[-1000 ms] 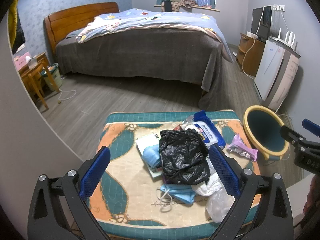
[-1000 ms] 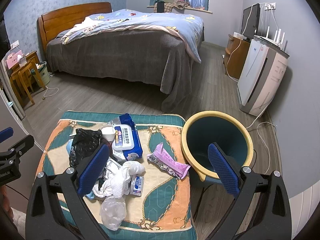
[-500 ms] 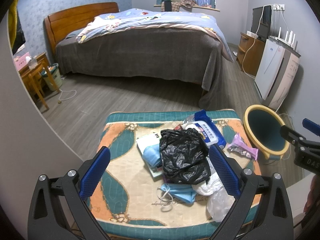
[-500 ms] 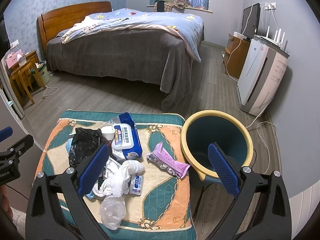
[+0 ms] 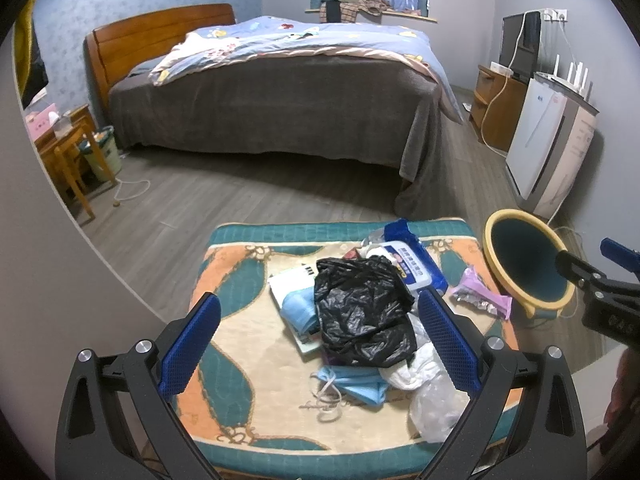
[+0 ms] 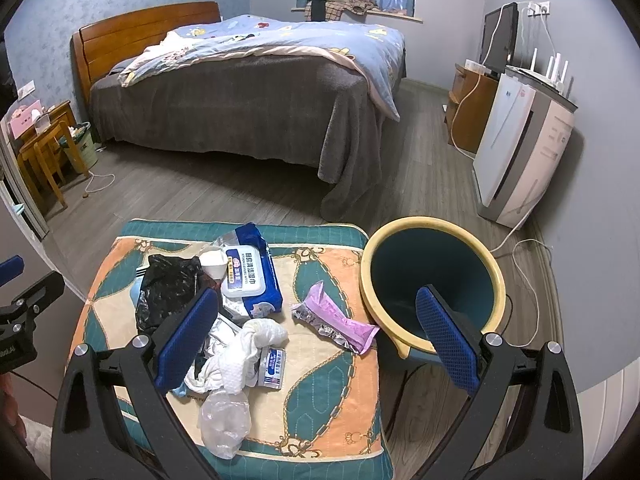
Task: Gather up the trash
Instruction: 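Grasp the black plastic bag with the left tool while the right tool grasps the pink wrapper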
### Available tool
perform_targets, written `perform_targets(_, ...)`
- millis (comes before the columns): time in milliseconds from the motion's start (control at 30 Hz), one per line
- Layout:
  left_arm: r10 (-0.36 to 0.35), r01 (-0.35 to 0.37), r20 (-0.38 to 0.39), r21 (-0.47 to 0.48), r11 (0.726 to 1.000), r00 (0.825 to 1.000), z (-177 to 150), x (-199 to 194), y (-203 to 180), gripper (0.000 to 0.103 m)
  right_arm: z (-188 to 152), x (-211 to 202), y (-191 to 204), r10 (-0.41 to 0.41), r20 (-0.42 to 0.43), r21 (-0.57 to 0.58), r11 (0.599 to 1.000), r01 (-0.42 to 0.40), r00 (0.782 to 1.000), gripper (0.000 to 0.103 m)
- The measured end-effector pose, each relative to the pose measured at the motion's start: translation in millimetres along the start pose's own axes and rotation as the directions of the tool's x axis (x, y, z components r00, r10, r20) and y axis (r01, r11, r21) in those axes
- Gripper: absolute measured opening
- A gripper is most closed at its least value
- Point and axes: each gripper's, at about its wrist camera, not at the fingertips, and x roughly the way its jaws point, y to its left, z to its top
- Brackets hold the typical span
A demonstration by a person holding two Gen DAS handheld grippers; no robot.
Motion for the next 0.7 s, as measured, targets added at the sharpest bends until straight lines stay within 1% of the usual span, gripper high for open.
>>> perform_targets(133, 0.018, -0.018, 0.0, 0.024, 1.0, 1.0, -3.1, -0.8, -2.7, 0.098, 2.9, -1.3, -4.4, -0.008, -0.005, 0.026, 1.0, 0.008, 1.0, 0.097)
perform_targets(167, 0.022, -0.022, 0.0, 0.027, 0.999, 1.0, 0.2, -0.7, -4.6, 0.098, 5.3, -1.3, -5.2, -0.022, -0.001, 0.028, 0.999, 0.022, 1.0, 0.097)
perform_targets(233, 0.024, -0.024, 0.011, 0.026, 0.999, 1.0, 3.8, 0.9, -5.0, 0.098, 9.6, 1.1, -6.7, -0.108, -0.001, 0.038, 0.993, 0.108, 0.994, 0.097)
perform_targets(267, 0.027, -0.028, 0.02, 0.032, 0.999, 0.999, 6.8, 1.8, -5.8, 0.098, 10.1, 4.0, -7.7, -0.13, -0.012, 0.042, 0.991, 0.13, 0.991, 0.097)
perform_targets(367, 0.022, -0.024, 0.06, 0.036, 0.999, 0.998, 13.5, 7.0, -4.8, 0.098, 9.3, 19.1, -7.1, -0.057, -0.068, 0.01, 0.998, 0.058, 0.996, 0.097)
perform_targets(400, 0.029, -0.031, 0.073, 0.038, 0.999, 0.997, 15.9, 9.5, -4.2, 0.098, 9.9, 23.1, -8.4, -0.047, -0.073, 0.022, 0.999, 0.048, 0.996, 0.097)
perform_targets(467, 0.062, -0.067, 0.091, 0.052, 0.996, 0.994, 20.1, 18.2, -2.5, 0.098, 12.9, 25.6, -11.7, -0.014, -0.051, 0.046, 0.999, 0.016, 0.999, 0.097)
perform_targets(500, 0.07, -0.075, 0.086, 0.054, 0.996, 0.994, 21.8, 23.7, -1.5, 0.098, 16.3, 27.2, -13.4, -0.015, -0.031, 0.053, 0.998, 0.017, 0.999, 0.097)
perform_targets(567, 0.066, -0.069, 0.055, 0.043, 0.997, 0.996, 24.3, 36.8, 3.0, 0.098, 21.5, 32.7, -14.3, -0.011, -0.009, 0.051, 0.999, 0.011, 1.0, 0.097)
perform_targets(633, 0.072, -0.073, 0.031, 0.033, 0.997, 0.997, 24.6, 48.0, 6.1, 0.098, 26.5, 44.9, -15.4, -0.019, -0.021, 0.039, 0.999, 0.019, 1.0, 0.097)
perform_targets(700, 0.077, -0.077, 0.013, 0.041, 0.996, 0.997, 23.7, 59.8, 6.6, 0.098, 29.6, 55.2, -18.3, 0.014, -0.037, 0.044, 0.999, -0.012, 0.999, 0.097)
